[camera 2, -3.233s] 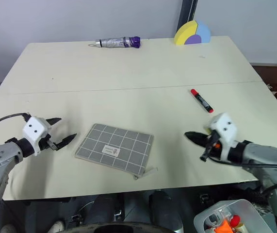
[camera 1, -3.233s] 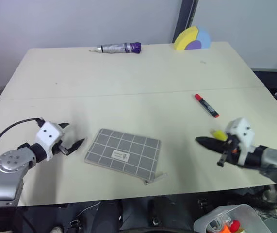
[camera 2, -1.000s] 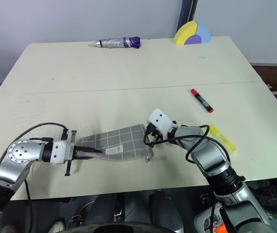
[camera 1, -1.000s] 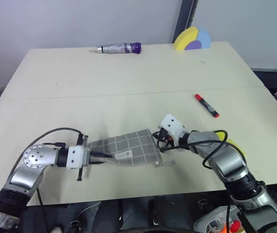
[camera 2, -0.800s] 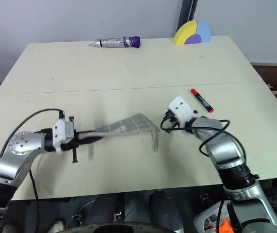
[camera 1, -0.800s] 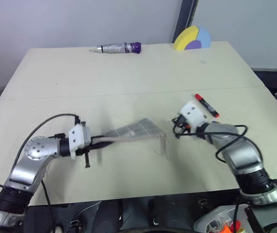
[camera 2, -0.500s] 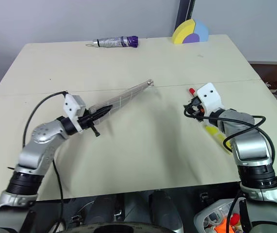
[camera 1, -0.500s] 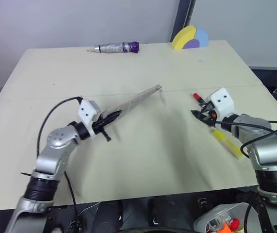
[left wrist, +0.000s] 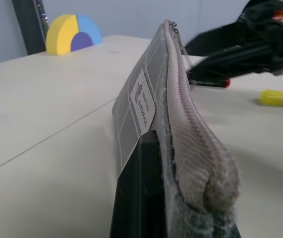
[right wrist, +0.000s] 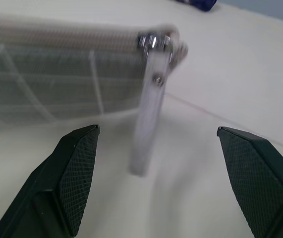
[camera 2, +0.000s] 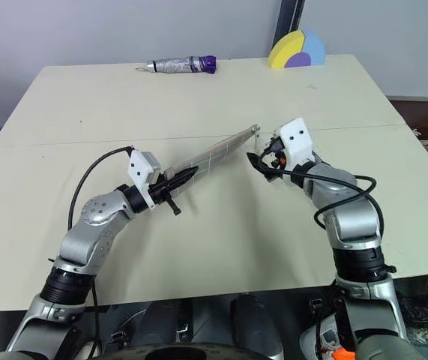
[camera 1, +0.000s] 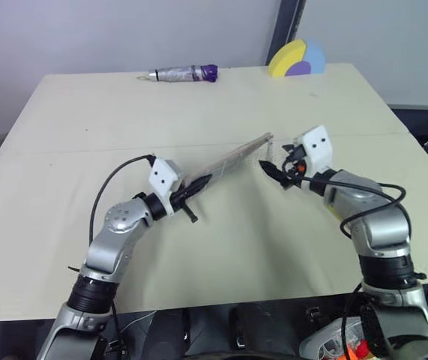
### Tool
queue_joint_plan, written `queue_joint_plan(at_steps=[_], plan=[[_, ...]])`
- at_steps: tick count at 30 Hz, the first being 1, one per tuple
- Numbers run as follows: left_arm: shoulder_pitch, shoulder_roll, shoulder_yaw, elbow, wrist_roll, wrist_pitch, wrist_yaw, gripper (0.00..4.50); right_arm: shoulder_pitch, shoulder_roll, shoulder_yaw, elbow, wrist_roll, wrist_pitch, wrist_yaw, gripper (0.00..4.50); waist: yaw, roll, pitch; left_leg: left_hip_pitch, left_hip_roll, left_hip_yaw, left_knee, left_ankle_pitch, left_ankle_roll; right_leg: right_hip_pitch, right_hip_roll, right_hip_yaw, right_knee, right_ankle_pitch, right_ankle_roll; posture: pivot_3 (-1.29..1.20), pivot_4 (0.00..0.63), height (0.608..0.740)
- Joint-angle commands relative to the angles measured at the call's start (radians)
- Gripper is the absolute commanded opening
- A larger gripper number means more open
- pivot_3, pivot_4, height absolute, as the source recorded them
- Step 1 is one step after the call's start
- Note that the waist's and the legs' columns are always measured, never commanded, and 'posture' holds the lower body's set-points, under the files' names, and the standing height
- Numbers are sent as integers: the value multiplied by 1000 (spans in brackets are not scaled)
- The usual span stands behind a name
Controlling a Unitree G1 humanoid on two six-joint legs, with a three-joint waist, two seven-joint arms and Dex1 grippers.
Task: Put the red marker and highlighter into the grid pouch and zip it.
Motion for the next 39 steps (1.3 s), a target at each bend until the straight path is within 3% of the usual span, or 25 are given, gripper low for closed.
queue_joint_plan(at_steps=[1, 9, 29, 39], plan=[[1, 2, 6, -52, 3, -3, -7, 0, -30, 9, 3, 12, 3, -12, -5, 3932, 2, 0, 0, 0, 0, 0, 0, 0, 0, 0, 0, 0, 0, 0, 0, 0, 150, 740], [15, -12, 0, -59, 33, -6, 19, 0, -33, 18, 16, -19, 33, 16, 6, 32, 1, 0, 0, 0, 0, 0, 0, 0, 0, 0, 0, 0, 0, 0, 0, 0, 150, 740], [-54, -152, -121, 92, 233, -80, 96, 0, -44, -107, 343, -426, 65, 163, 212, 32, 3, 0, 0, -1, 0, -1, 0, 0, 0, 0, 0, 0, 0, 0, 0, 0, 150, 740], [-131, -233, -117, 227, 298, -148, 165, 0, -71, -130, 367, -441, 68, 197, 231, 32, 3, 0, 0, -1, 0, -1, 0, 0, 0, 0, 0, -1, -1, 0, 0, 0, 150, 740]])
